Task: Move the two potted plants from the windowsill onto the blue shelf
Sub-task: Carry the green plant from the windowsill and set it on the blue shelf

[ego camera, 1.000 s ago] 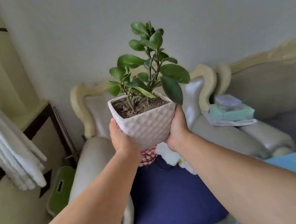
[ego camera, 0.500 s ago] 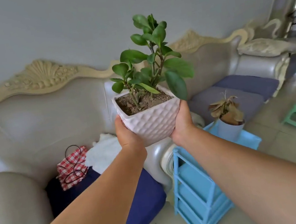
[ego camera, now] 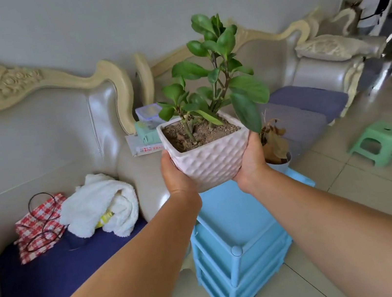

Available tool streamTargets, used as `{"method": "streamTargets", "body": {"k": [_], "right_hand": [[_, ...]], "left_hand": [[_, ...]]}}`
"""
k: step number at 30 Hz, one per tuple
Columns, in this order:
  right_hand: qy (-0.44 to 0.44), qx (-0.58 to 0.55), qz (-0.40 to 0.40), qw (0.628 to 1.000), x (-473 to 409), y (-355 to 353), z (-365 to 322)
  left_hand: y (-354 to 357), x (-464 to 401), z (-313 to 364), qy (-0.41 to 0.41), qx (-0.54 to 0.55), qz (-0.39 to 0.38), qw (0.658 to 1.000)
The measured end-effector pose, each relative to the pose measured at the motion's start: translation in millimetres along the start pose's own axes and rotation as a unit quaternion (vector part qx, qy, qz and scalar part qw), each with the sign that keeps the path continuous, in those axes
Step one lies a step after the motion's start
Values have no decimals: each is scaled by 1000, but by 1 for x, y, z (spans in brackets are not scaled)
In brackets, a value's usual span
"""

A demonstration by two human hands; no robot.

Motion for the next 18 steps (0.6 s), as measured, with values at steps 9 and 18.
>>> {"method": "streamTargets", "body": {"k": [9, 18], "right_hand": [[50, 37, -67, 996, -59, -75, 48], [65, 43, -81, 994, -101, -133, 114]], "left_hand": [[-35, -40, -99, -6, 21, 86, 996], [-78, -75, -167, 1, 3, 89, 996]]}}
Point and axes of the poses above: each hand's wrist, its own x-axis away from the middle knuckle, its own y-axis out of the palm, z = x × y, the point moved 10 cm from there along -x, towards the middle knuckle, and after that the axes turned 12 degrees about -z, right-handed, at the moved point
